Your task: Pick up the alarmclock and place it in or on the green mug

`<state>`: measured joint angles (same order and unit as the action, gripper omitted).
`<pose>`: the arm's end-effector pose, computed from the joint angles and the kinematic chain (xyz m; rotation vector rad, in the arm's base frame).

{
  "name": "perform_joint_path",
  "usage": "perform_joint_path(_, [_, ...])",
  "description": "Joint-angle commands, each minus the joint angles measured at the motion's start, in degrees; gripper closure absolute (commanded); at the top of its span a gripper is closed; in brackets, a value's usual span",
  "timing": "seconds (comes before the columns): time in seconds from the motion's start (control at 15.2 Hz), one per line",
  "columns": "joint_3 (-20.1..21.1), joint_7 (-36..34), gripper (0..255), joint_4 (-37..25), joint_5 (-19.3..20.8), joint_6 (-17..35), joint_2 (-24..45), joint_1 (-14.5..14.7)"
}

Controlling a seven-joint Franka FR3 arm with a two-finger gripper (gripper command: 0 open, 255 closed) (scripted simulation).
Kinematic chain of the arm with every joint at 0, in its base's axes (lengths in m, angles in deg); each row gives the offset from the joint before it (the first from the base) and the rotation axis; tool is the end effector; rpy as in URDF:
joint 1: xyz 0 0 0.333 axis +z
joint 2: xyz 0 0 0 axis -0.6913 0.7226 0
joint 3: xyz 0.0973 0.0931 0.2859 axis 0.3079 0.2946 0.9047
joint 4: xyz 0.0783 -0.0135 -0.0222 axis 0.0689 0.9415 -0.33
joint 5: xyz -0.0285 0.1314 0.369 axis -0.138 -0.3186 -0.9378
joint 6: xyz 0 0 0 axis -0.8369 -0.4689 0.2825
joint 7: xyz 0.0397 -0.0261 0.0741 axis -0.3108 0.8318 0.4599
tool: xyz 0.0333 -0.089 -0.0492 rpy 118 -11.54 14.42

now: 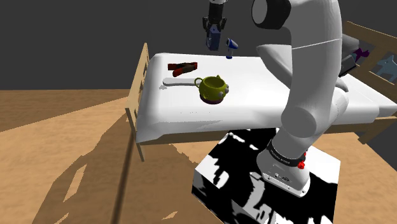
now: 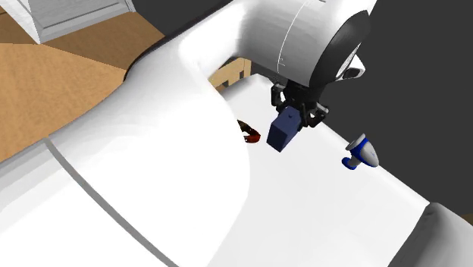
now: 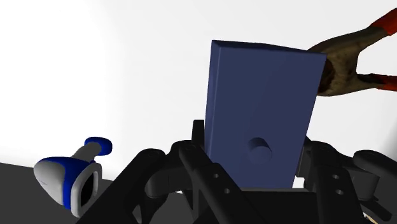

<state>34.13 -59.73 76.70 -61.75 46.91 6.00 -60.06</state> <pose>0.6281 -0.3288 0.4903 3.0075 -0.8882 -0.0204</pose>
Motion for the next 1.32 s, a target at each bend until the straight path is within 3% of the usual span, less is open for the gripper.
perform_joint_path(0.0, [0.0,-0.04,255,-2.61,-0.09,-2.1,0.51,-0.33])
perform_joint_path(0.2, [0.02,-0.11,255,-5.43,-0.2,-4.36,1.06,-0.68])
perform_joint_path(0.59, [-0.17,-4.43,255,19.37,4.14,3.74,-16.08,6.11])
perform_joint_path(1.25, [3.72,-15.05,255,44.68,9.9,8.18,-37.67,12.12])
